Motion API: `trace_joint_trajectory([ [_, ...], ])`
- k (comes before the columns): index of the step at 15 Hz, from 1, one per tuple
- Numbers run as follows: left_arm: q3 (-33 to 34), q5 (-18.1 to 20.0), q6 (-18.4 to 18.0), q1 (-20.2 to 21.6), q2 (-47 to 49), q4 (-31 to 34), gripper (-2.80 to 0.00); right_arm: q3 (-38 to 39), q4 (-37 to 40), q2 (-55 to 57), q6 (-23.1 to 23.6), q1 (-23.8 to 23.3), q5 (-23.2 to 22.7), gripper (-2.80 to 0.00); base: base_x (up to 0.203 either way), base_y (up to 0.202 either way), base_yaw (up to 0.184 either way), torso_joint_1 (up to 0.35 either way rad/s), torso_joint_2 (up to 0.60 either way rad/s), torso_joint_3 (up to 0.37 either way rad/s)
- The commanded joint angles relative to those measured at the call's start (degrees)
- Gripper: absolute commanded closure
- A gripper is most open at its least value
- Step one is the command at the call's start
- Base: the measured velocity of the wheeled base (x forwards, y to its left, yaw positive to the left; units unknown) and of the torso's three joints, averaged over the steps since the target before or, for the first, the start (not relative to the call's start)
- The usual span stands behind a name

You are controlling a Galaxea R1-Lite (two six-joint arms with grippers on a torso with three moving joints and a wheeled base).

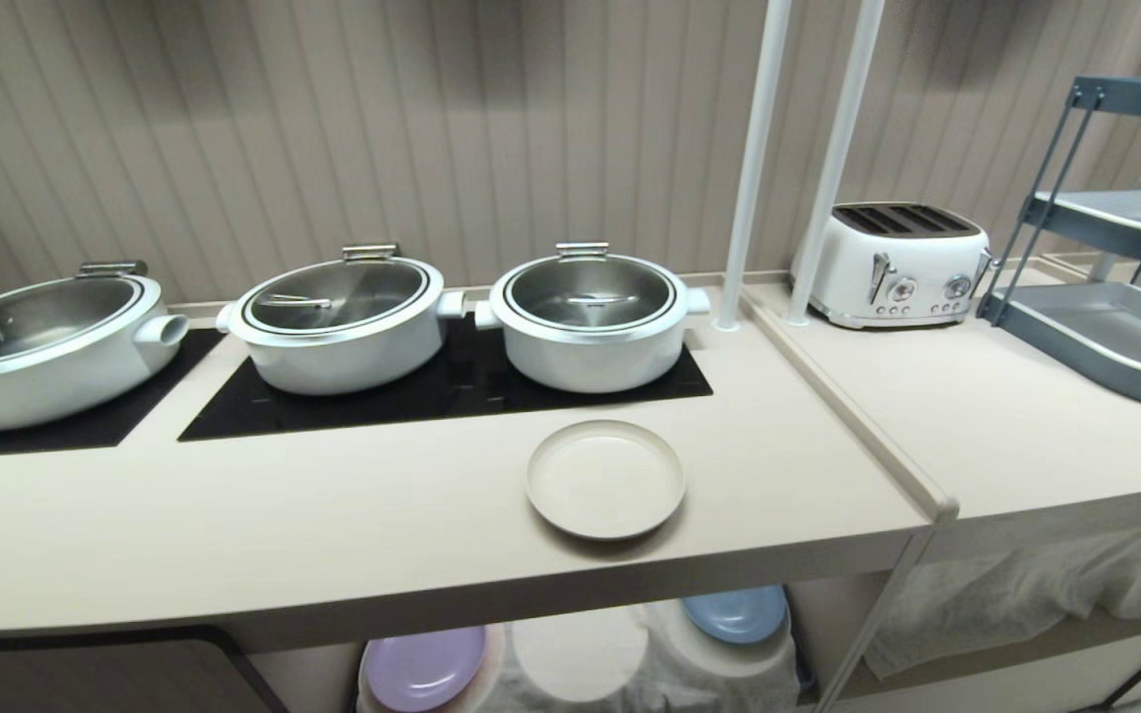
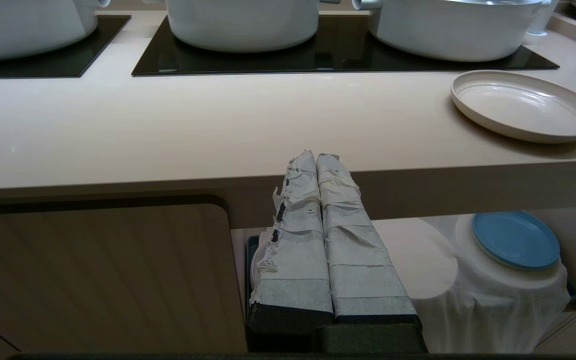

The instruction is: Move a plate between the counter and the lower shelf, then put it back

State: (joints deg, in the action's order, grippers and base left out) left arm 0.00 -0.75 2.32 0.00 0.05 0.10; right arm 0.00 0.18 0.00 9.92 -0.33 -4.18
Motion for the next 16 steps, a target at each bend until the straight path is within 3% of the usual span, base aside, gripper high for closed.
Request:
trace_joint_trajectory([
  [1,0.0,0.0,0.1,0.0,0.0,0.0,0.0,0.0,0.0,0.0,0.2,0.0,0.0,0.0,0.0,0.0,0.0,0.0,0.0,0.0],
  [4,0.0,0.0,0.1,0.1,0.0,0.0,0.0,0.0,0.0,0.0,-3.0,0.0,0.0,0.0,0.0,0.0,0.0,0.0,0.0,0.0],
  [10,0.0,0.0,0.1,0.0,0.0,0.0,0.0,0.0,0.0,0.0,-4.5,0.0,0.5,0.0,0.0,0.0,0.0,0.0,0.0,0.0],
  [12,0.0,0.0,0.1,0.0,0.0,0.0,0.0,0.0,-0.1,0.0,-6.5,0.0,2.9,0.0,0.0,0.0,0.0,0.0,0.0,0.0],
  [16,0.0,0.0,0.1,0.1,0.0,0.0,0.0,0.0,-0.3,0.0,-8.7,0.1,3.3,0.0,0.0,0.0,0.0,0.0,0.0,0.0],
])
